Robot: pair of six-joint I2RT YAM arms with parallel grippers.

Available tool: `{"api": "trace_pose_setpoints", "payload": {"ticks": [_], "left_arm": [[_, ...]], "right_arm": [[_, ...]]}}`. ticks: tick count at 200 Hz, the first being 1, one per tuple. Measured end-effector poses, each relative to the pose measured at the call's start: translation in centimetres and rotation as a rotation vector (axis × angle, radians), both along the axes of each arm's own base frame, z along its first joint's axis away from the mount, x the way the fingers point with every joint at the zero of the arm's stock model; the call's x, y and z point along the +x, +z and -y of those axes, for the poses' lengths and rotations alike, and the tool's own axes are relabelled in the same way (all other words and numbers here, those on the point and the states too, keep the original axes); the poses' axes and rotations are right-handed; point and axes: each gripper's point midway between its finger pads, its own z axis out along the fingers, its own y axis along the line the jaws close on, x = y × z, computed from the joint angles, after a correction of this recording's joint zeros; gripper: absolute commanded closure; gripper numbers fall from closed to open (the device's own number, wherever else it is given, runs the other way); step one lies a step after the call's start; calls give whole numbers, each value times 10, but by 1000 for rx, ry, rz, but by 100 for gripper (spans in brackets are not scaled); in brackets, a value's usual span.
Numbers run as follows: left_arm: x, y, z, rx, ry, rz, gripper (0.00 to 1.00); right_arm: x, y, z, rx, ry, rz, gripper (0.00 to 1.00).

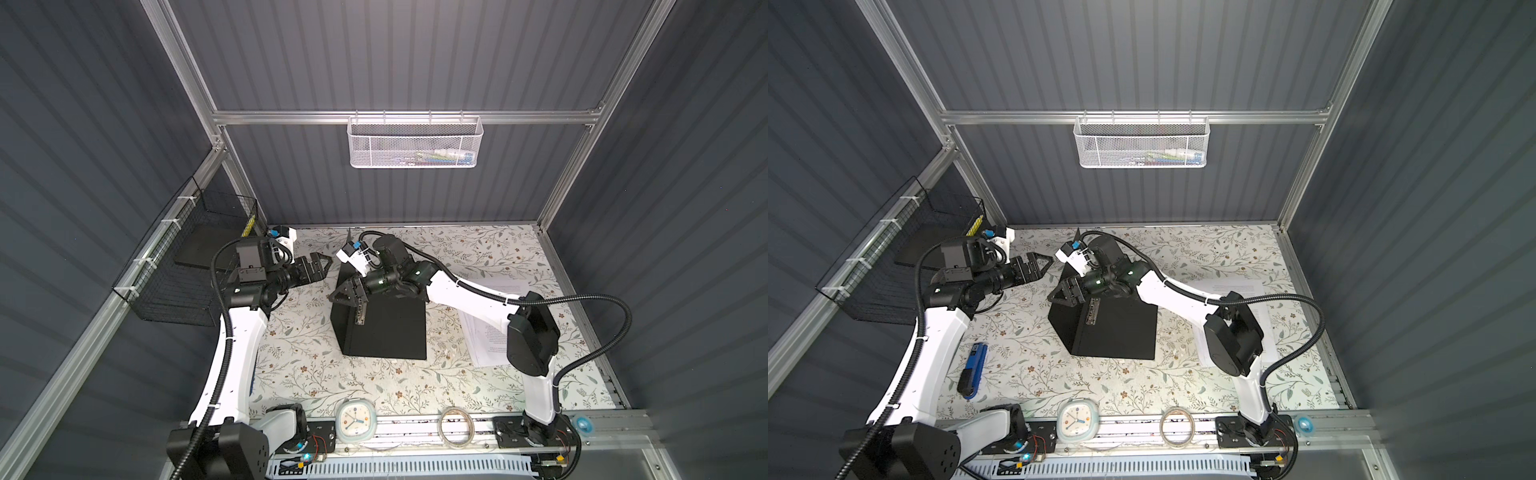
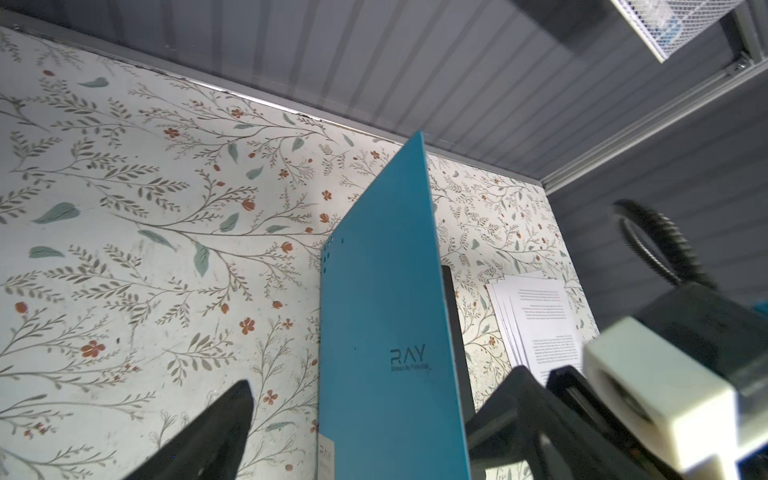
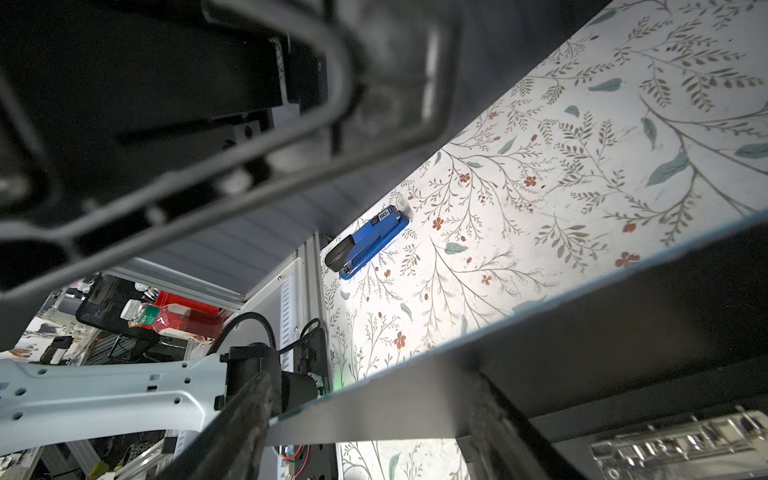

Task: Put the files into the folder
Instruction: 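Lift teal cover upright with right gripper while left holds folder, then swing cover open toward left gripper, lay it flat, release right gripper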

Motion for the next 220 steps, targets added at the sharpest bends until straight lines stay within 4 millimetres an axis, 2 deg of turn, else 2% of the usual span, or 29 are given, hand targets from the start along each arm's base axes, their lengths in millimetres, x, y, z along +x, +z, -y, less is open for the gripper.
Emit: {"api": "trace_pose_setpoints", "payload": {"ticks": [32,101,160,220], "left_arm": [[3,-10,7,-26,-42,-34,1],[8,-47,15,-79,-72,-115,1],[10,-52,20,-111,-82,-105,1],[12,-59,11,-70,-30,-124,1]], "right_arm": [[0,-3,-4,-1,10,8,25],[0,-2,-6,2,14,22,24],[-4,-10,-4,-1,20,21,24],[-5,-7,1,-5,14,44,22]]}}
